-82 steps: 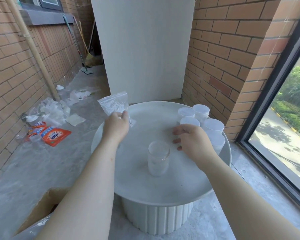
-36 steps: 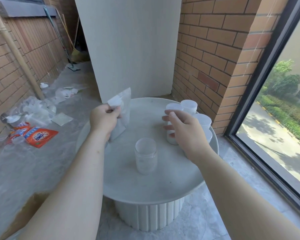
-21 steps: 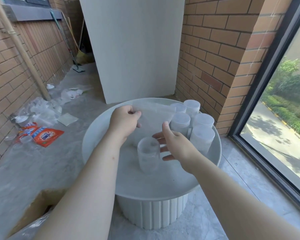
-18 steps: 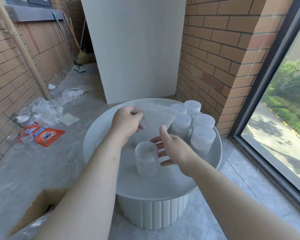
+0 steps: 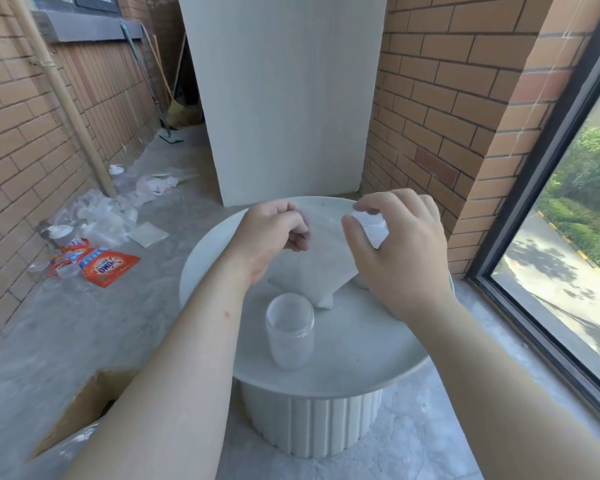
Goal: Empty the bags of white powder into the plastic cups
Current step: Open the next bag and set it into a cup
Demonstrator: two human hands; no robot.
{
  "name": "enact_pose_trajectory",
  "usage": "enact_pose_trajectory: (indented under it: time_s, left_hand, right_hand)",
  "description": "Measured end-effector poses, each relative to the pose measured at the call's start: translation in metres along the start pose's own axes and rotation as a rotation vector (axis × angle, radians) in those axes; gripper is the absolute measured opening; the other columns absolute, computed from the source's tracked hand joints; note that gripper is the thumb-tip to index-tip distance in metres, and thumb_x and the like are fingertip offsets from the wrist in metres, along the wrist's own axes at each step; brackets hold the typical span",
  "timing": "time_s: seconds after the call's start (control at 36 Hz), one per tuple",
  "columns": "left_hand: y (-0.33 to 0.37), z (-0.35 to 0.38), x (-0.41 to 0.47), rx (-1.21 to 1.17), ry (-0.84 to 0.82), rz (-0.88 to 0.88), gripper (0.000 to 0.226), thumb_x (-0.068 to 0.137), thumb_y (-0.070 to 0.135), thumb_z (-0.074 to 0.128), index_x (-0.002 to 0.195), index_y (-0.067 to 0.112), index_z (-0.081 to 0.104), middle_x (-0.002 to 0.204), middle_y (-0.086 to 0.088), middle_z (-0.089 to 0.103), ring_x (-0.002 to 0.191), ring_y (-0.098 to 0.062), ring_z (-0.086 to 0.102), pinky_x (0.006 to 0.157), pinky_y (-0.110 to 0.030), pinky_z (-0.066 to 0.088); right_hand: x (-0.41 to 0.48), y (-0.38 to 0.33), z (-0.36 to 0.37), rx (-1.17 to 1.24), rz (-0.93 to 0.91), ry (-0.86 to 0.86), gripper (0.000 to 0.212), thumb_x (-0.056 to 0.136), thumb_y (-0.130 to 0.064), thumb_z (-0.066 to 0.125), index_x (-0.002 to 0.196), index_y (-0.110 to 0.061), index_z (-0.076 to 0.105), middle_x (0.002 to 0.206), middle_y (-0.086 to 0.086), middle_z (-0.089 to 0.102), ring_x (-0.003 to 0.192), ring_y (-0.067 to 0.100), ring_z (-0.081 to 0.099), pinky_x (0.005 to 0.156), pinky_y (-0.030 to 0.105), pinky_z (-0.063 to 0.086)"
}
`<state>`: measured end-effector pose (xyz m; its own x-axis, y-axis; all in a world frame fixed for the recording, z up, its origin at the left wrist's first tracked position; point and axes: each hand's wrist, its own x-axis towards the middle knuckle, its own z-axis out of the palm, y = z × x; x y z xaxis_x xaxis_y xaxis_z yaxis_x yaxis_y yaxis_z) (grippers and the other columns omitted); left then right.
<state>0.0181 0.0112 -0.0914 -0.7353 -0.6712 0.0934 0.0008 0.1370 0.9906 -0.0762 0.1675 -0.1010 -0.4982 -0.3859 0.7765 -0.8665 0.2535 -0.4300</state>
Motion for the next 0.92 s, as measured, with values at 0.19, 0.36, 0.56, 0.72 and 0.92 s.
enact_pose_trajectory:
  time_s: [0.19, 0.36, 0.56, 0.72, 0.92]
  left_hand:
    - [-0.001, 0.007, -0.004, 0.004, -0.026, -0.029, 0.016, 0.063, 0.006, 0.051, 0.073, 0.001, 0.062, 0.064, -0.012, 0.063, 0.056, -0.023, 0.06, 0.065, -0.032, 0.049]
    - [-0.007, 0.011, -0.003, 0.069, -0.015, -0.051, 0.02, 0.078, -0.006, 0.05, 0.071, 0.007, 0.065, 0.069, -0.012, 0.068, 0.065, -0.022, 0.066, 0.074, -0.037, 0.053]
    - [-0.009, 0.01, 0.001, 0.027, 0.1, -0.112, 0.008, 0.088, 0.005, 0.063, 0.096, 0.007, 0.061, 0.088, -0.009, 0.068, 0.073, -0.024, 0.075, 0.081, -0.039, 0.06]
    - [0.009, 0.01, -0.008, -0.129, 0.023, -0.236, 0.021, 0.089, 0.015, 0.073, 0.096, 0.005, 0.055, 0.084, -0.014, 0.064, 0.069, -0.031, 0.074, 0.067, -0.036, 0.063]
    - [0.009, 0.011, -0.014, -0.053, 0.015, -0.234, 0.027, 0.083, 0.011, 0.08, 0.097, 0.003, 0.058, 0.079, -0.015, 0.068, 0.067, -0.031, 0.073, 0.066, -0.035, 0.063]
  right_hand:
    - [-0.002, 0.002, 0.0, 0.071, 0.249, -0.366, 0.024, 0.096, -0.027, 0.06, 0.081, -0.013, 0.072, 0.069, 0.0, 0.069, 0.071, 0.023, 0.062, 0.064, 0.031, 0.045]
    - [-0.001, 0.003, 0.001, 0.175, 0.338, -0.554, 0.024, 0.096, -0.029, 0.06, 0.08, -0.015, 0.07, 0.064, -0.006, 0.064, 0.057, 0.005, 0.053, 0.049, 0.016, 0.04]
    - [0.0, 0.006, 0.004, 0.231, 0.41, -0.517, 0.024, 0.095, -0.026, 0.062, 0.078, -0.012, 0.071, 0.06, -0.006, 0.061, 0.052, 0.002, 0.049, 0.045, 0.011, 0.035]
    - [-0.005, 0.004, 0.009, 0.384, 0.594, -0.554, 0.028, 0.095, -0.032, 0.062, 0.074, -0.017, 0.071, 0.055, -0.014, 0.061, 0.049, -0.001, 0.049, 0.047, 0.011, 0.036]
    - [-0.007, -0.003, 0.008, 0.501, 0.622, -0.605, 0.029, 0.095, -0.038, 0.062, 0.074, -0.024, 0.075, 0.071, 0.004, 0.071, 0.065, 0.011, 0.058, 0.066, 0.03, 0.047]
